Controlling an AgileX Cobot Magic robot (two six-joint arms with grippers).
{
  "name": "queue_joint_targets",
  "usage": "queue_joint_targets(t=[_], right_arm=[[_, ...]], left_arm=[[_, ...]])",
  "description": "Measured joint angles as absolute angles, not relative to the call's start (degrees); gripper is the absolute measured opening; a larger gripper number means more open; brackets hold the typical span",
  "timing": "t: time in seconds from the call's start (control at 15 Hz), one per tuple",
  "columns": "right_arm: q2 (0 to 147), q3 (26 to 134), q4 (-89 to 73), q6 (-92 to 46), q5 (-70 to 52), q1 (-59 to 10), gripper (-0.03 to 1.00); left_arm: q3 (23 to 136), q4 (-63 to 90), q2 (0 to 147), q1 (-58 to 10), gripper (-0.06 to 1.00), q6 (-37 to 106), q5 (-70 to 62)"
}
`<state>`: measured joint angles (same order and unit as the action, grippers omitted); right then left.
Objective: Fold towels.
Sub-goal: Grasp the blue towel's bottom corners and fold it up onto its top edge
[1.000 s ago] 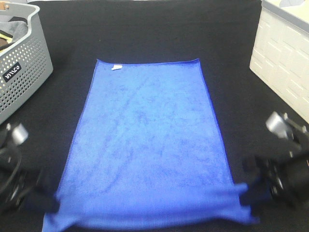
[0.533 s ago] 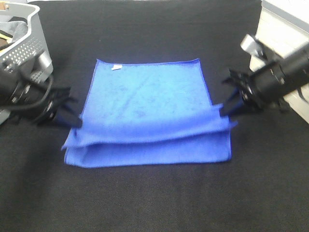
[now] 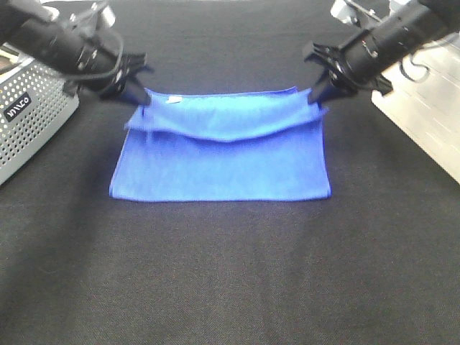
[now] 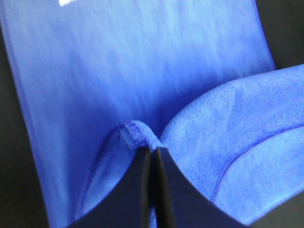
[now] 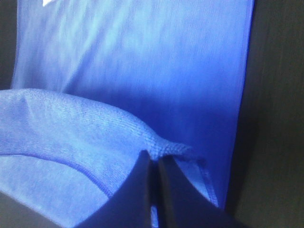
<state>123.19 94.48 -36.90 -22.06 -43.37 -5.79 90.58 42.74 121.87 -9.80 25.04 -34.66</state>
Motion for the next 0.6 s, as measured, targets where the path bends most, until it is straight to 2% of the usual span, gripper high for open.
queue_joint_targets(t=[0.13,0.4,0.6], right_arm=[[129.89,105.71,-36.33,-21.72,-43.43,-5.79,0.00],[141.81,121.93,-35.92,-21.66,-42.86,-5.79,0.00],[148.11,127.65,-35.87,-21.66,-39.82,-5.79,0.00]], left_arm=[[101.24,38.67,128.00,-9.80,0.01,22.80,-34.66],[114.36,36.73,138.60,-9.80,0.01,22.40,-29.45],[123.24,34.84,147.08,-9.80,0.01,22.46,-24.18]])
